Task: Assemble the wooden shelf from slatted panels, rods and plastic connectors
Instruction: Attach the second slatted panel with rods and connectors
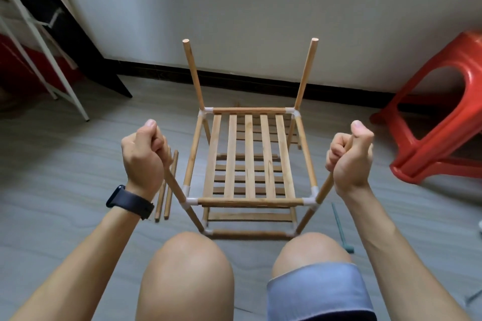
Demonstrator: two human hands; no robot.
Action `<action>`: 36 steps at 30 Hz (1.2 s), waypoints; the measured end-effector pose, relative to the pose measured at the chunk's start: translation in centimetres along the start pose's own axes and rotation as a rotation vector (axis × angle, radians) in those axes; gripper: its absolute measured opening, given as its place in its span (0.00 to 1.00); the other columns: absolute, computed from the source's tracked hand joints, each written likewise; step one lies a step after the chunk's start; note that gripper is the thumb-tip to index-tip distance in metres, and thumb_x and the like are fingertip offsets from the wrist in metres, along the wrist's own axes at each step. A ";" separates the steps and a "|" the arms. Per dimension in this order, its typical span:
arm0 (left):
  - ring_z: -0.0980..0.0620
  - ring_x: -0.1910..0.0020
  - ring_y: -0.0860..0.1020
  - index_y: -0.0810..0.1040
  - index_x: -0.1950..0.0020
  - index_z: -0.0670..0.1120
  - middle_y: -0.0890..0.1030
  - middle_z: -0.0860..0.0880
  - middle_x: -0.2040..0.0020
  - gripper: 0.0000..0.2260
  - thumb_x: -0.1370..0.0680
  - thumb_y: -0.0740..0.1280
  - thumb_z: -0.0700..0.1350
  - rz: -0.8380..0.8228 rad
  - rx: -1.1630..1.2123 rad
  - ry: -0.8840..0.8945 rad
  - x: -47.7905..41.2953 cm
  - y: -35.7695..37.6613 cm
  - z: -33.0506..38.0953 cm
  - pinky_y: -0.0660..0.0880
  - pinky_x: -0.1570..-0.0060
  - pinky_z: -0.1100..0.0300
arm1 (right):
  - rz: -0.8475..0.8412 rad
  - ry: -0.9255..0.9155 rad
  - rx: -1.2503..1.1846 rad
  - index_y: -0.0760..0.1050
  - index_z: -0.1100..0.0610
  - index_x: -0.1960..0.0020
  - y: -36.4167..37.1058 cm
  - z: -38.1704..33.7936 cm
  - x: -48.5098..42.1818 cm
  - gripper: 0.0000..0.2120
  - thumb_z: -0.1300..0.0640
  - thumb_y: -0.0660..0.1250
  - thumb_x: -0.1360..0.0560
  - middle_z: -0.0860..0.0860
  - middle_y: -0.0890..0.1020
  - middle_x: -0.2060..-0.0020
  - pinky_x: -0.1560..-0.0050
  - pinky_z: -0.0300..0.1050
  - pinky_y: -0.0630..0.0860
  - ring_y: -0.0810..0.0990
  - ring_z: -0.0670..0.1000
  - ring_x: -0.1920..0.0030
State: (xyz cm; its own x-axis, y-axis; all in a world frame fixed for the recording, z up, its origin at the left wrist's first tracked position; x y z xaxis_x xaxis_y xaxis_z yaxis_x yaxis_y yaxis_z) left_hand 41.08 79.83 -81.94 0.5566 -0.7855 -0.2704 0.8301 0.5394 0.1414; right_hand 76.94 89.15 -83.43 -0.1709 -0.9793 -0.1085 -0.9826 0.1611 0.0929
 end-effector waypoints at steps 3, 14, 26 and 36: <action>0.52 0.79 0.57 0.60 0.74 0.51 0.60 0.54 0.79 0.22 0.19 0.54 0.45 0.055 -0.029 -0.013 -1.5 -1.8 0.0 0.58 0.74 0.63 | -0.088 -0.012 -0.031 0.57 0.54 0.75 2.8 0.1 -0.2 0.26 0.35 0.55 0.31 0.48 0.59 0.80 0.75 0.36 0.56 0.56 0.49 0.77; 0.53 0.78 0.60 0.63 0.77 0.52 0.62 0.55 0.78 0.22 0.21 0.55 0.48 0.103 -0.102 -0.022 -2.3 -2.4 -0.1 0.60 0.73 0.63 | -0.162 -0.026 -0.093 0.58 0.55 0.74 4.4 0.0 0.0 0.25 0.36 0.56 0.31 0.48 0.60 0.80 0.76 0.36 0.58 0.57 0.47 0.77; 0.43 0.35 0.73 0.75 0.33 0.45 0.78 0.43 0.37 0.19 0.24 0.70 0.43 -0.340 -1.307 0.499 -2.1 8.0 6.6 0.70 0.36 0.46 | -0.495 0.158 0.180 0.83 0.53 0.44 1.5 2.5 1.7 0.37 0.31 0.43 0.23 0.44 0.85 0.46 0.39 0.46 0.71 0.81 0.43 0.43; 0.47 0.20 0.52 0.59 0.20 0.56 0.54 0.49 0.18 0.26 0.18 0.59 0.57 -1.018 -1.495 0.239 -0.8 25.7 -11.5 0.50 0.22 0.42 | -0.545 0.272 1.111 0.62 0.45 0.22 -9.1 18.6 -1.9 0.25 0.41 0.54 0.17 0.47 0.58 0.20 0.24 0.48 0.54 0.55 0.51 0.21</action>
State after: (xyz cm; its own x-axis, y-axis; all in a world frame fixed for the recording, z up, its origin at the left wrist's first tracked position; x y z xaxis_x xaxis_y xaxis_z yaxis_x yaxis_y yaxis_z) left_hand 61.58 97.81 -89.07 -0.2167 -0.9614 0.1693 0.0044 -0.1743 -0.9847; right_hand 84.89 91.85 -102.50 0.1649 -0.9231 0.3474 -0.4754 -0.3830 -0.7920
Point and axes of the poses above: each hand's wrist, its own x-axis away from the middle knuckle, its own y-axis out of the palm, z = x × y, the point moved 8 cm from there along -x, towards the middle knuckle
